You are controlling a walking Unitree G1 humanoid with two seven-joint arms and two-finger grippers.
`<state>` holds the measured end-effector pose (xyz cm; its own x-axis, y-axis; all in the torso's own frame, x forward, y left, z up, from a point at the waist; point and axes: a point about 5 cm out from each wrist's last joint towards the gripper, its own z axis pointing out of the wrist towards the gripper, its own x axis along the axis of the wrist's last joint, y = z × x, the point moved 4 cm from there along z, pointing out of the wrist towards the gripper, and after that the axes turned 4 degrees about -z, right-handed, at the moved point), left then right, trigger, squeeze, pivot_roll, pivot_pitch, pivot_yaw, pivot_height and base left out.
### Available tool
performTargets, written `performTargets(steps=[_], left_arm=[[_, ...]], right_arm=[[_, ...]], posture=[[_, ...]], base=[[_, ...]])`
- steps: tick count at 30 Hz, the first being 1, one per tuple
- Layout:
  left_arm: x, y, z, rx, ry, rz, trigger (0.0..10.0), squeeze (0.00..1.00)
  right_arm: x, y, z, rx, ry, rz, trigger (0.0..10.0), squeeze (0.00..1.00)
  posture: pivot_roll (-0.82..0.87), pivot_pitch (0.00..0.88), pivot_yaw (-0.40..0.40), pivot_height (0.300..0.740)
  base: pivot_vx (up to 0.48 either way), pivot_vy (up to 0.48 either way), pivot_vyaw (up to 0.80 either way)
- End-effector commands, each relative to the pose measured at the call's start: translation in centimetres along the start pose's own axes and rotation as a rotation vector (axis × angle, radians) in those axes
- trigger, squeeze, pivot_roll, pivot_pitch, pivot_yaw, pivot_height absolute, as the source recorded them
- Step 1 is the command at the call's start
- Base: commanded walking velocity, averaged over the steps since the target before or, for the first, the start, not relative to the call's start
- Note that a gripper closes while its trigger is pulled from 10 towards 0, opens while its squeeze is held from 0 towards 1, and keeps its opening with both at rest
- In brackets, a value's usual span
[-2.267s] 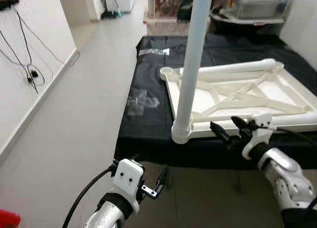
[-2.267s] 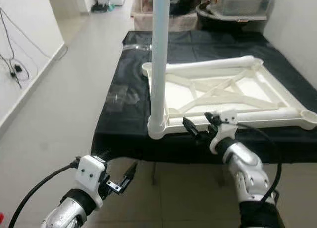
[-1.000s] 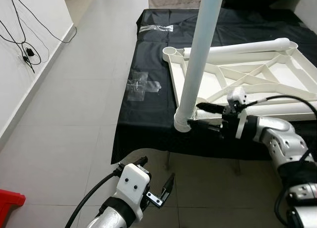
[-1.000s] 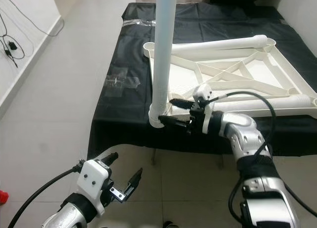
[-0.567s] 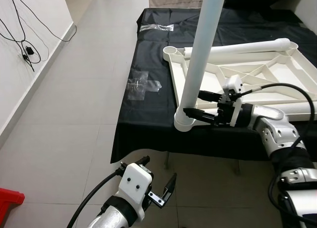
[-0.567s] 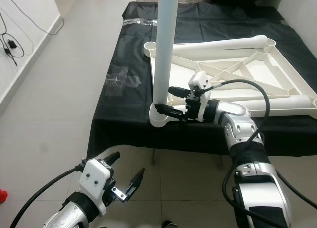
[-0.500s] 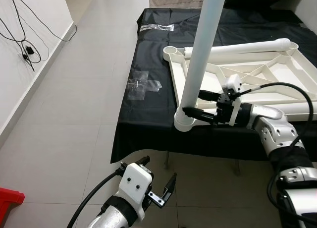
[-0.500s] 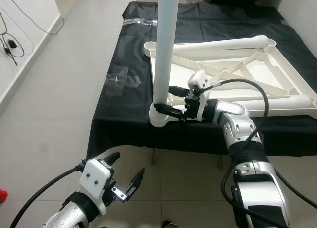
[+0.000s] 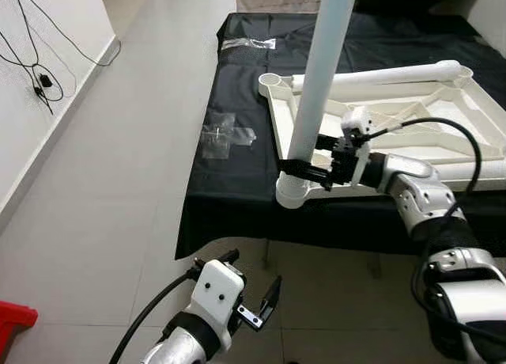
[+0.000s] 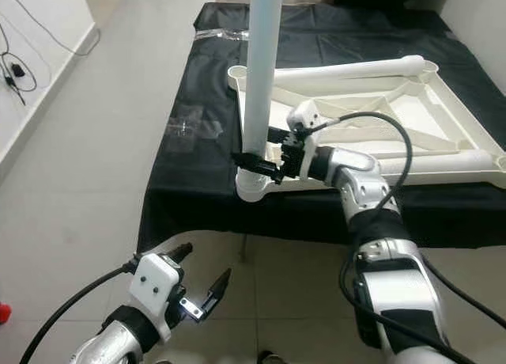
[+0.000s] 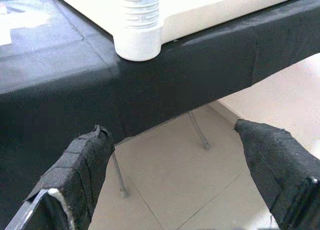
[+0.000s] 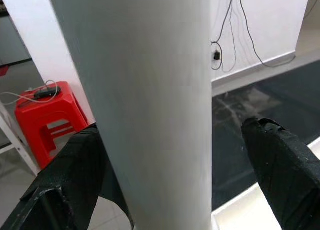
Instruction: Building children table
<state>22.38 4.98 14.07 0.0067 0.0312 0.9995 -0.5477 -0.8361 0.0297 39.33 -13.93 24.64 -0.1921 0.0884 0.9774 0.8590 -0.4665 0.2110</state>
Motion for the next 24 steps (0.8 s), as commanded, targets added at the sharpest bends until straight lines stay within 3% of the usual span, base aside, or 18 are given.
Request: performTargets(steps=[1,24], left_arm=[[-0.6,0.0,-0.2,0.002,-0.021,0.001,10.0,0.0],[-0.1,0.5,-0.1,-0.015,0.012,0.01,10.0,0.0]], right_arm=[[0.1,-0.1,0.3,0.015,-0.004,-0.015,10.0,0.0],[1.5,-0.3,1.3,0.069,0.06,-0.006,10.0,0.0]], posture=[[0.09,0.219,-0.039,0.74],[0.09,0.217,-0.045,0.74]], base=[[0.0,0.0,0.0],[0.0,0.0,0.0]])
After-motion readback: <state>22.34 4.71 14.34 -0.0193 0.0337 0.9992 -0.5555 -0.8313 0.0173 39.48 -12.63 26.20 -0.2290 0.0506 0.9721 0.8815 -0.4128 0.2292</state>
